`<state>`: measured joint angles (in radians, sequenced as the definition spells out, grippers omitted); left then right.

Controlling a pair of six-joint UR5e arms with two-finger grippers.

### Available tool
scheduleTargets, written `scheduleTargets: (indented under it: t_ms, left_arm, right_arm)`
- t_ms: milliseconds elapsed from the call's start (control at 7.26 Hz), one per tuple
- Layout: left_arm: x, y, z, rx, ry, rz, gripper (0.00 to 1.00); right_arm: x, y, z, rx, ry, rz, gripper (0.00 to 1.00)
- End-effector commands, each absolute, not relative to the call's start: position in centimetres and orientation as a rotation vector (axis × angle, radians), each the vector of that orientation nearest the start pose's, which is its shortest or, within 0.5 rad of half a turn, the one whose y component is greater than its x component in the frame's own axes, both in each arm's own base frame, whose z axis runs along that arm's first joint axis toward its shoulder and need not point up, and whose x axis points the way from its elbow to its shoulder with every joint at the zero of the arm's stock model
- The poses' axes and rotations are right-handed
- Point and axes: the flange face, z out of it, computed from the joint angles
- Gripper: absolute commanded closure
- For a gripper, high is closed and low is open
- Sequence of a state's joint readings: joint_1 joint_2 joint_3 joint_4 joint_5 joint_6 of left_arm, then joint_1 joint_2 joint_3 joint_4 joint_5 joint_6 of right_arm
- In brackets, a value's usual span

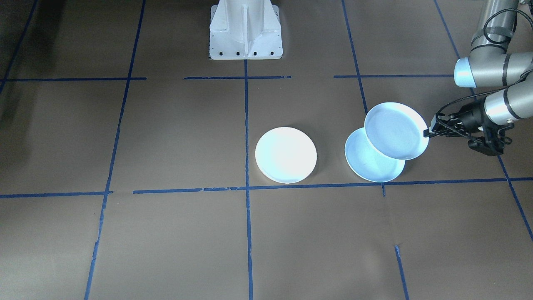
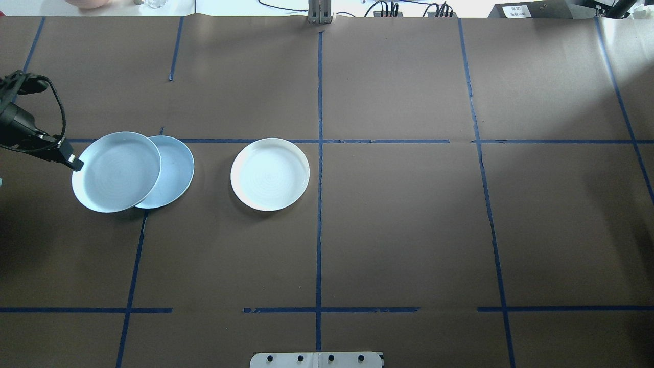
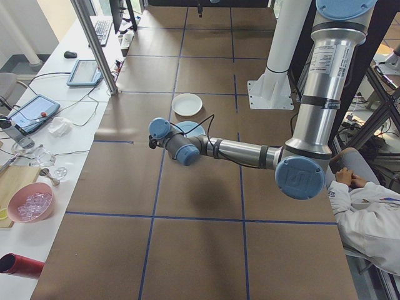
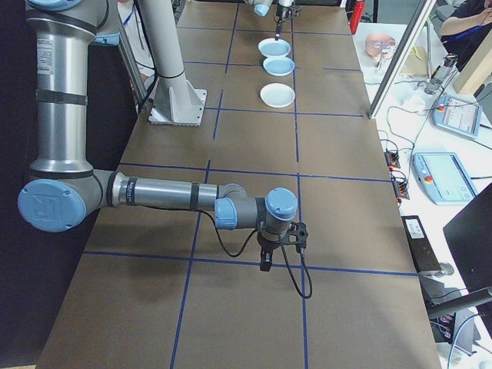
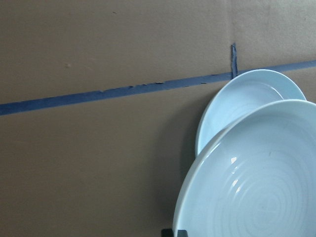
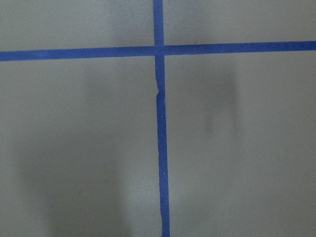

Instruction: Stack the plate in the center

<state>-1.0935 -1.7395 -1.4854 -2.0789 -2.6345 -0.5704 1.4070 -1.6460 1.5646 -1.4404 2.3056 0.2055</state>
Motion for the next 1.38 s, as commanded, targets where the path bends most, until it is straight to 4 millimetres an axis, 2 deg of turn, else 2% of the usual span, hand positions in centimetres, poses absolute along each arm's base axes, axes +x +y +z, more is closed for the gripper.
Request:
scheduleTargets:
  t_ms: [0,551,826,1101,1239]
  left_arm:
    - [25.0,-54.5,53.7,-0.094,1.148,0.238,1.00]
    - [25.5,-55.8,54.0,-0.076,1.115,0.223,1.00]
    - [25.9,-56.6,52.9,-0.074,1.122,0.204,1.00]
    - [26.1,-56.9,53.3,-0.082,1.118,0.199,1.00]
    - [26.2,-56.9,53.3,-0.082,1.118,0.199,0.91]
  right_arm:
    - [-1.0,-46.7,68.8,-0.090,-0.730,0.022,0.00]
    - [-1.0,-46.7,68.8,-0.090,-0.730,0.022,0.00]
    - [-0.9,-46.7,68.7,-0.088,-0.731,0.023,0.00]
    - [-1.0,-46.7,68.7,-0.089,-0.731,0.022,0.00]
    - [-0.9,-46.7,68.7,-0.088,-0.731,0.023,0.00]
